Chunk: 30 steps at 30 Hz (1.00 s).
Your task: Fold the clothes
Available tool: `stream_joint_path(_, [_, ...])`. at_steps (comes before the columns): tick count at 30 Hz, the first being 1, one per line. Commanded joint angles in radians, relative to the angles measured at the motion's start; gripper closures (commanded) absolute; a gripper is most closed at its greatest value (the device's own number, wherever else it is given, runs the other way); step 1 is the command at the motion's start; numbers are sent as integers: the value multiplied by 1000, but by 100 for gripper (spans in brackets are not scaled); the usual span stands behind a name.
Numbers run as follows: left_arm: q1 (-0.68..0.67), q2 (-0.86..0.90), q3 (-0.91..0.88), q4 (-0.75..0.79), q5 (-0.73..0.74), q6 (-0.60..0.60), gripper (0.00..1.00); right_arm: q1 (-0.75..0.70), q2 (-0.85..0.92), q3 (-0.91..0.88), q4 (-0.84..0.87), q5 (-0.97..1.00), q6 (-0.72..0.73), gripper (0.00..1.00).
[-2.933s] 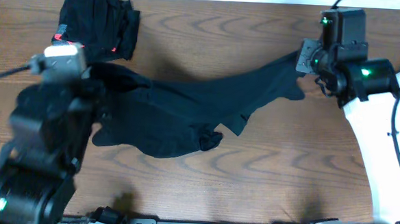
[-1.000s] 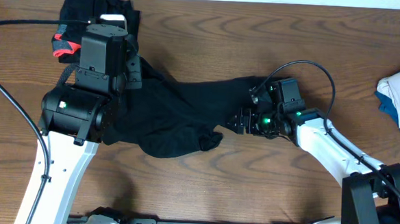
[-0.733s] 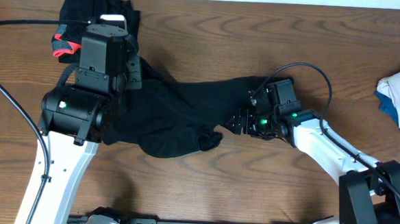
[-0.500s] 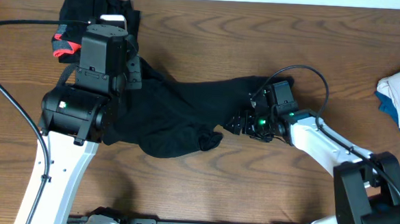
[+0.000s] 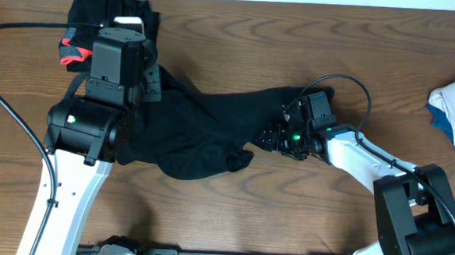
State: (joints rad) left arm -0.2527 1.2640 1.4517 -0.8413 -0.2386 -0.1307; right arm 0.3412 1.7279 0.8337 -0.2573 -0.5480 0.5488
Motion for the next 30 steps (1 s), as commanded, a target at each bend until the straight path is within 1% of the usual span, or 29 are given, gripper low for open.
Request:
stream_joint_path(1, [-2,-4,9,0,-5,-1,94,12,13,-6,12,-10,13,23])
stream_joint_path(5, [-2,-5,9,-3,-5,0,94,13,11,-3,28,-10,16,26])
stream_joint_path(15, [-2,-4,9,-3,-5,-1,94,21,11,-3,37,-44,23,24])
stream_joint_path(25, [-2,-4,9,-6,-5,-1,94,105,12,-4,65,26,60,23])
stream_joint_path(26, [-2,-4,9,-8,-5,-1,94,109,12,-4,64,34,61,24])
stream_joint_path(27, [-2,-4,9,-10,-5,0,94,111,12,-4,64,41,61,27])
stream_joint_path(28, [-2,-4,9,-13,-5,0,94,111,12,-4,63,47,61,31])
stream_joint_path(30, [-2,-4,9,-18,-5,0,94,111,12,-4,63,55,61,55])
